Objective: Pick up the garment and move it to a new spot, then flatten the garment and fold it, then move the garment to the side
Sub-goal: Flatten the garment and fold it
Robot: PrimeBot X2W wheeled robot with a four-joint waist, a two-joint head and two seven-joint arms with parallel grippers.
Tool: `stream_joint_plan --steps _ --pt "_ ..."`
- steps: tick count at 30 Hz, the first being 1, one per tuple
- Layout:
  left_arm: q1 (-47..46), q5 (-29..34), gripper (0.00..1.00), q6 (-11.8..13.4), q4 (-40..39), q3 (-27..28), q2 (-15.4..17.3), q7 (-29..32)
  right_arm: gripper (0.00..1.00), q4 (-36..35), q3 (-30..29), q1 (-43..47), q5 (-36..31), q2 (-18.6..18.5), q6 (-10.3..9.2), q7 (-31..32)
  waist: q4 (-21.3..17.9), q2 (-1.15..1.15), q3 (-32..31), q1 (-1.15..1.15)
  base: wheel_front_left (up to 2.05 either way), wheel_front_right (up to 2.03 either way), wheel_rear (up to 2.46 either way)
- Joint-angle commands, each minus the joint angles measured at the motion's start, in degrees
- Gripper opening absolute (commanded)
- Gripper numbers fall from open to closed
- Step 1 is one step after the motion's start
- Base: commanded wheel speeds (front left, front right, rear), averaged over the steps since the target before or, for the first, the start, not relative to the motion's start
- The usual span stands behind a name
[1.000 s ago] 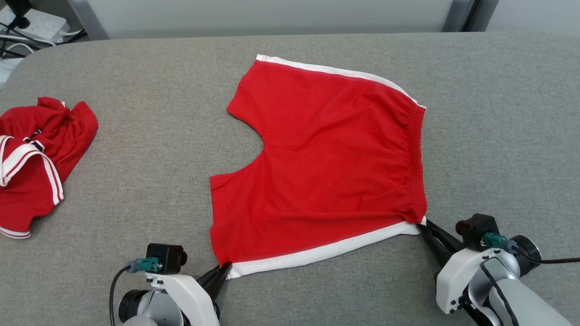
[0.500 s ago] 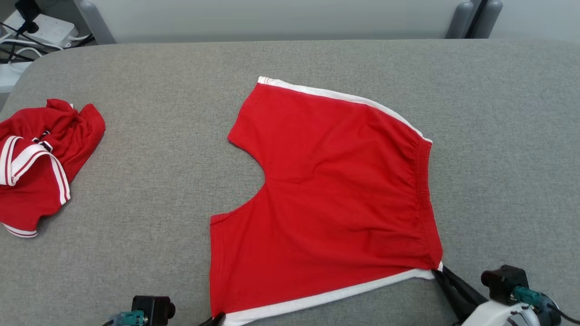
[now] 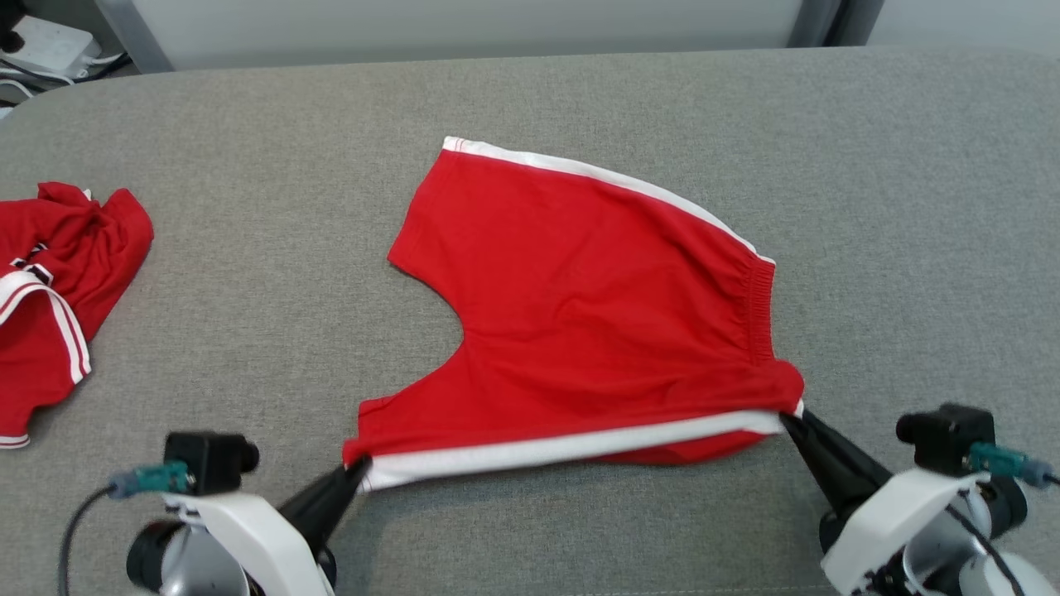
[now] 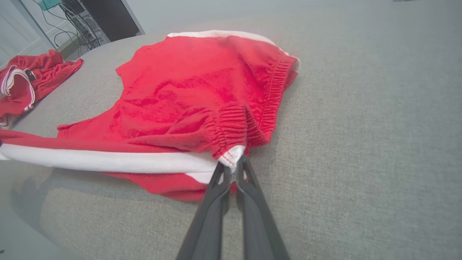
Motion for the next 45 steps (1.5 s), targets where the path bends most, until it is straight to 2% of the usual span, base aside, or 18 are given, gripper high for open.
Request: stream_joint_plan --steps 1,5,11,21,29,36,37,38,39,45 --pt "-6.08 -0.64 0.00 -0.70 -1.60 3.40 1.99 0.68 0.00 -1.30 0.63 -4.06 1.45 -0.84 -0.17 0.99 -0.74 0.00 1.15 0.00 0.00 0.00 0.00" --pt "-15.52 -3.13 0.00 -2.50 0.90 4.96 2.23 3.55 0.00 1.85 0.51 -11.40 4.83 0.42 -0.17 2.09 -1.68 0.00 3.35 0.00 0.00 0.00 0.00" --pt "-31.56 -4.73 0.00 -4.92 10.72 6.07 2.56 7.55 0.00 9.64 2.06 -22.86 8.86 4.12 -0.17 2.17 -4.45 0.00 7.41 0.00 0.00 0.00 0.00" --pt "-51.79 -1.84 0.00 -8.27 28.57 4.16 2.65 9.89 0.00 22.41 5.73 -35.67 13.75 10.55 -0.17 -2.10 -9.92 0.00 13.53 0.00 0.00 0.00 0.00" --pt "-60.82 0.53 0.00 -10.49 41.39 1.77 2.06 7.28 0.00 28.85 11.61 -42.80 19.53 12.80 -0.17 -7.34 -13.82 0.00 16.64 0.00 0.00 0.00 0.00" --pt "-64.26 0.09 0.00 -11.33 48.76 0.21 0.89 3.49 0.00 32.16 17.44 -46.97 23.77 13.26 -0.17 -10.22 -14.38 0.00 17.57 0.00 0.00 0.00 0.00" --pt "-64.68 0.09 0.00 -11.38 49.40 -0.25 0.80 3.18 0.25 32.37 18.12 -47.39 24.43 13.28 -0.17 -10.63 -14.31 0.00 17.68 0.00 0.00 0.00 0.00" --pt "-65.00 0.15 0.24 -11.42 49.98 -0.81 0.77 3.08 0.53 32.55 18.84 -47.76 24.94 13.30 -0.17 -10.92 -14.23 0.00 17.75 0.00 0.00 0.00 0.00" --pt "-65.35 0.37 1.00 -11.44 50.20 -1.27 0.78 2.35 0.98 32.64 19.39 -48.04 25.31 13.29 -0.17 -11.43 -14.07 0.00 17.82 0.00 0.00 0.00 0.00" --pt "-66.35 0.34 1.00 -11.49 47.16 -5.52 1.88 -1.53 1.00 31.46 21.07 -47.20 27.22 11.10 -0.17 -15.80 -12.72 0.00 17.90 0.00 0.00 0.00 0.00"
